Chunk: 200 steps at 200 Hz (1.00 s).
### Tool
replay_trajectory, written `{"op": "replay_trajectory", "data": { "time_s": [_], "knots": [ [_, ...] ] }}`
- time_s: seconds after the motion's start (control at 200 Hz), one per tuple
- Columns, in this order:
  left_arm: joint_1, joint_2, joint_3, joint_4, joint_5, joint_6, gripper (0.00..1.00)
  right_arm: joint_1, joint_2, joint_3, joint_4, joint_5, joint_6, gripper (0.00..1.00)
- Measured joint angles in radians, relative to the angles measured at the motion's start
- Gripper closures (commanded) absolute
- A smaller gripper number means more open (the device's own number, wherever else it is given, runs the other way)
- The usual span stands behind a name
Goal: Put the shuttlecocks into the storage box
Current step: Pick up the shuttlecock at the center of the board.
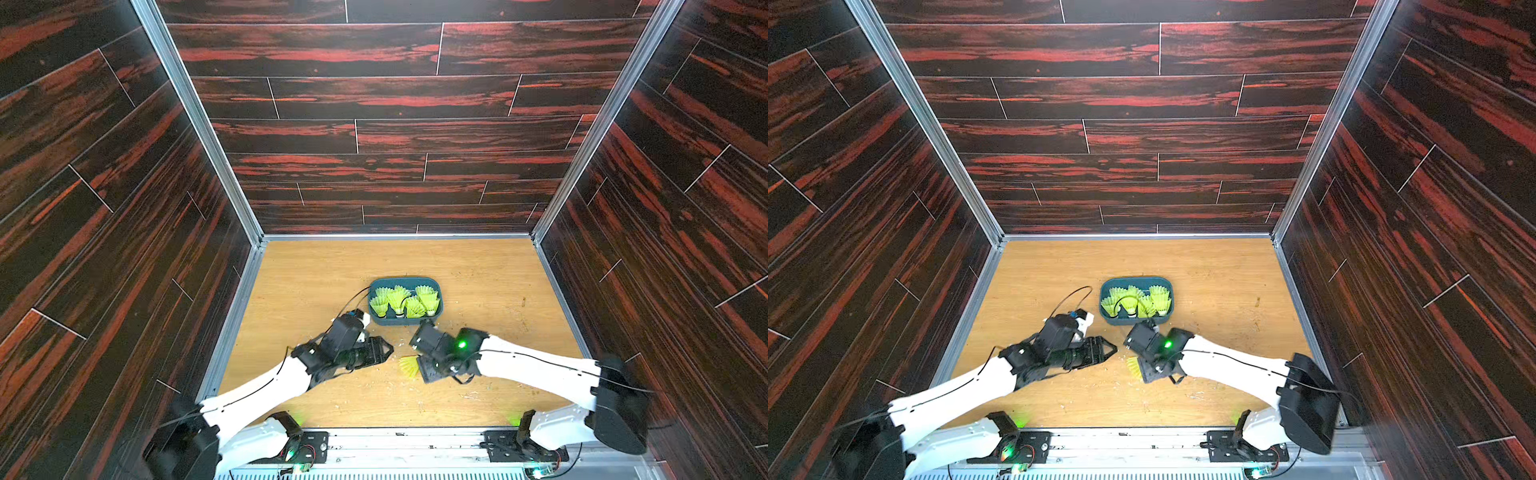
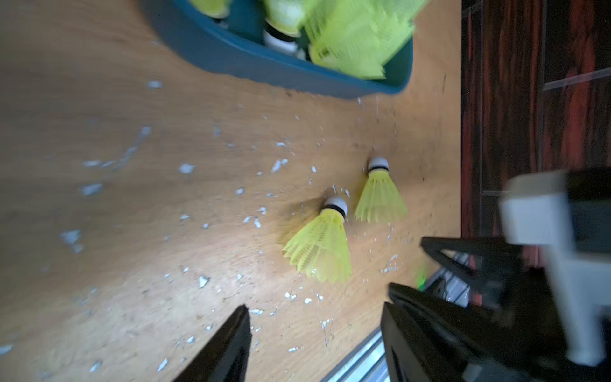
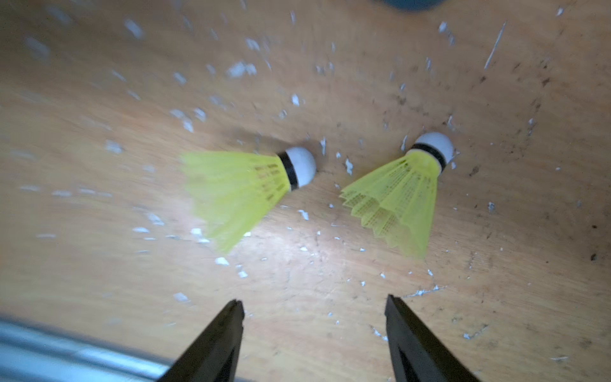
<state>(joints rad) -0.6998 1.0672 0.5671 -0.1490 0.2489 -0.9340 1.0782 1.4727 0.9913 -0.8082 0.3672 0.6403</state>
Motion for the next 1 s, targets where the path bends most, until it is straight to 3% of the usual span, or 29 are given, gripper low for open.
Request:
{"op": "replay_trajectory", "data": {
  "time_s": [0.316, 0.651, 1.002],
  "knots": [
    [-0.001, -0.191, -0.078, -0.025, -0.085, -0.087, 0.33, 0.027, 0.155, 0.022, 0.054, 0.122, -0.149, 0.23],
    [-0.001, -0.211, -0.095, -0.075, -0.112, -0.125, 0.33, 0.027, 0.321, 0.148, 0.115, 0.223, -0.272, 0.22],
    [-0.001, -0.242, -0.101, -0.075, -0.135, -0.14, 0.33, -0.032, 0.384, 0.217, 0.147, 0.203, -0.324, 0.26]
  ]
}}
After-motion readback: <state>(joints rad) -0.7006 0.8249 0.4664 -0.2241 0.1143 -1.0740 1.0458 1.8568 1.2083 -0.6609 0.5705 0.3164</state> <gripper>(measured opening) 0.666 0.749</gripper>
